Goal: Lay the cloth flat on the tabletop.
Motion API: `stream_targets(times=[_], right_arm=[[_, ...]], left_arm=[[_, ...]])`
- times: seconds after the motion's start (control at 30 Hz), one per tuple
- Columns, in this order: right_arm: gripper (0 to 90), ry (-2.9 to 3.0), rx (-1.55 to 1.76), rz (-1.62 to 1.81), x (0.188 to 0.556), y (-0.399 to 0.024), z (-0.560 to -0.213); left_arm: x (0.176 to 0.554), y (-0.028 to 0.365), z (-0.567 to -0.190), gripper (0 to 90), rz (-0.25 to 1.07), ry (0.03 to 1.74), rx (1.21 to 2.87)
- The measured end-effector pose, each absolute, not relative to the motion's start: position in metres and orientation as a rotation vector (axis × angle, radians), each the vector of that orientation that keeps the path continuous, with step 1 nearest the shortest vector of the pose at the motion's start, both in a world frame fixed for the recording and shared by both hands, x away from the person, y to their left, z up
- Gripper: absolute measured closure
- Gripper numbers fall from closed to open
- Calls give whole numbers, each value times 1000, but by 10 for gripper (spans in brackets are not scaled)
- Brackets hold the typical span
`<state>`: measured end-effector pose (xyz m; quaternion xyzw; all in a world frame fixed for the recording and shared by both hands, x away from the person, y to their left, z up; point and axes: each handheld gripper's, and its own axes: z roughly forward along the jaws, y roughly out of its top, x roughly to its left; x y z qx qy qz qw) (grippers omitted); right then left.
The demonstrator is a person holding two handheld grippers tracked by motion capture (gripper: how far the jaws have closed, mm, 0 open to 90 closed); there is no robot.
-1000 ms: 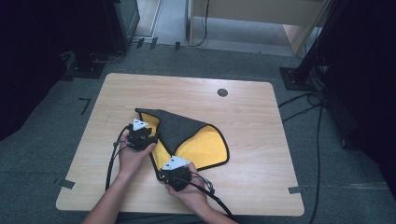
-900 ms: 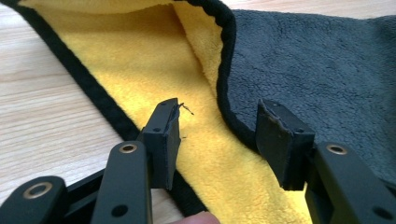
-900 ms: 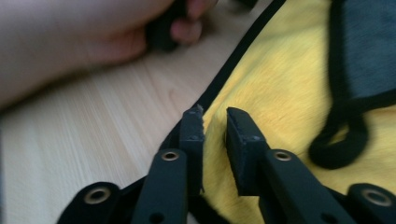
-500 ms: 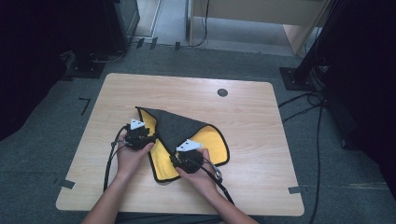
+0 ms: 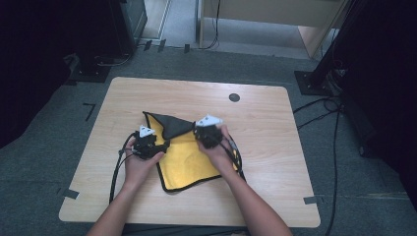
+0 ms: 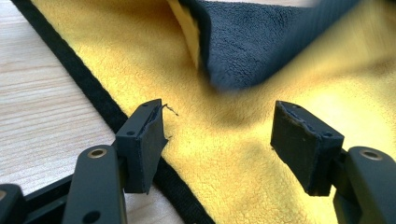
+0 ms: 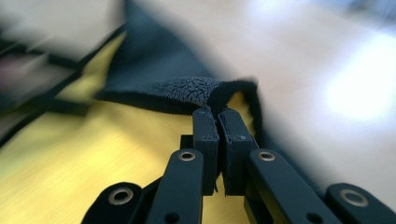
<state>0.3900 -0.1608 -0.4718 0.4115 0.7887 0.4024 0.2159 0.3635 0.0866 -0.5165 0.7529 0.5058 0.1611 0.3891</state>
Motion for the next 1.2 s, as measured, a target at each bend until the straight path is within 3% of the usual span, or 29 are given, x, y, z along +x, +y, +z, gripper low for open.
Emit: stream_targets(times=[0.03, 0.07, 0.1, 0.17, 0.23, 0.63, 0.73, 0.9, 1.0, 1.03, 1.07, 1.2], right_arm=[[846, 2025, 1233, 1152, 414, -182, -457], [846, 2025, 1233, 1152, 414, -182, -457], [788, 1938, 1276, 1163, 423, -193, -451], [577, 1821, 1354, 1159, 432, -215, -443], [532, 1834, 1348, 1160, 430, -218, -443], [472, 2137, 1289, 1024, 318, -219, -490], [476, 2129, 1298, 990, 305, -228, -498], [533, 2095, 1402, 920, 293, -252, -516], [746, 2099, 1363, 929, 295, -256, -517], [746, 2099, 1363, 929, 295, -256, -517], [829, 2106, 1364, 942, 300, -260, -518], [849, 2109, 1345, 899, 310, -267, -516]], left_arm=[[363, 86, -517, 346, 407, 1288, 1912], [363, 86, -517, 346, 406, 1287, 1913], [363, 87, -517, 345, 405, 1285, 1915], [363, 87, -516, 343, 401, 1283, 1916], [363, 88, -517, 342, 394, 1284, 1909], [363, 86, -516, 352, 412, 1280, 1927], [363, 86, -516, 358, 422, 1281, 1932], [361, 81, -516, 453, 515, 1283, 1979], [360, 79, -516, 531, 558, 1287, 1993], [360, 79, -516, 564, 558, 1287, 1993], [359, 79, -516, 596, 555, 1288, 1990], [354, 75, -516, 637, 559, 1271, 1999]])
